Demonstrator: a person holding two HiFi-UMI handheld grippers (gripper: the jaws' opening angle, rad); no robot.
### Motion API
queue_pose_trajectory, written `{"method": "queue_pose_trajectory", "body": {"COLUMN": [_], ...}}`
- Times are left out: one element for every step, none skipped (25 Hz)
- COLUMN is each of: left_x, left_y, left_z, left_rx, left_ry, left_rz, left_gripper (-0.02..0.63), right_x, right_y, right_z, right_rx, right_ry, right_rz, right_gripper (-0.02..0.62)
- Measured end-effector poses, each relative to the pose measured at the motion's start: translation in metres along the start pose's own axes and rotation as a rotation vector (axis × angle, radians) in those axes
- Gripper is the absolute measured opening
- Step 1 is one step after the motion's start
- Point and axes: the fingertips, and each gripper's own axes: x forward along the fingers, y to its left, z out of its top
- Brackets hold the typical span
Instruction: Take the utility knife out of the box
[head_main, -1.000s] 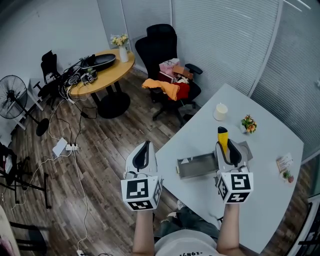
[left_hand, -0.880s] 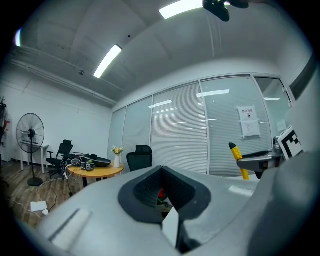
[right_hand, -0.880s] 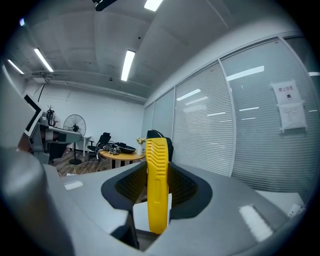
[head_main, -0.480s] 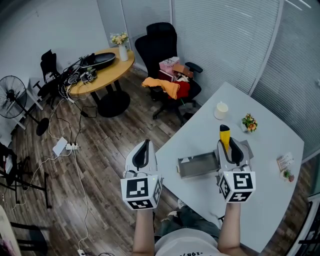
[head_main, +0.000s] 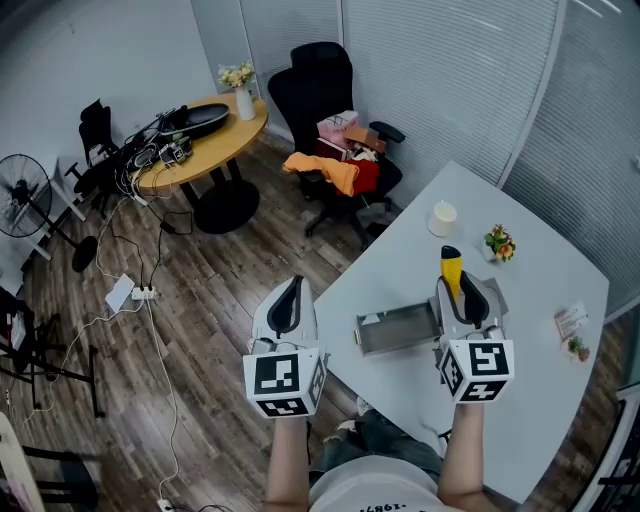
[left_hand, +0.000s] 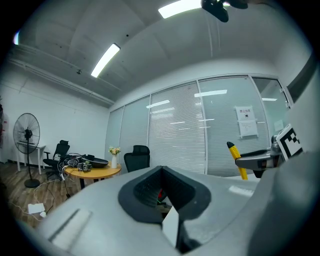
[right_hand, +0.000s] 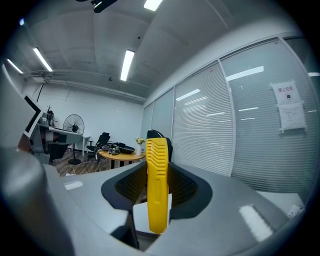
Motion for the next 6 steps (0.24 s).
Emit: {"method": "queue_pose_trajectory", "body": {"left_x": [0.0002, 0.0005, 0.0008, 0.0012, 0.0015, 0.0019], "left_y": [-0.0004, -0.0007, -0.0005, -0.0001, 0.0005, 0.0012], "left_z": [-0.0001, 0.0, 0.0002, 0.0005, 0.0008, 0.0011], "left_rx": [0.001, 0.001, 0.001, 0.001, 0.0, 0.0], "left_ry": [0.0, -0.001, -0.001, -0.001, -0.002, -0.002], "left_rz": [-0.001, -0.001, -0.001, -0.001, 0.0, 0.0], "left_gripper": [0.0, 0.0, 0.0, 0.0, 0.0, 0.0], "right_x": [0.0002, 0.0004, 0.0008, 0.0012, 0.0018, 0.0024], "right_y": [-0.0003, -0.0006, -0.0007, -0.0006, -0.0003, 0.0], "right_z": [-0.0001, -0.0002, -0.0001, 0.0002, 0.0006, 0.001], "right_rx": [0.0, -0.001, -0.001, -0.001, -0.001, -0.001], "right_ry": [0.0, 0.0, 0.0, 0.0, 0.0, 0.0], "right_rz": [0.0, 0.0, 0.0, 0.0, 0.0, 0.0], "right_gripper": [0.161, 0.16, 0.161, 0.161, 0.16, 0.16]}}
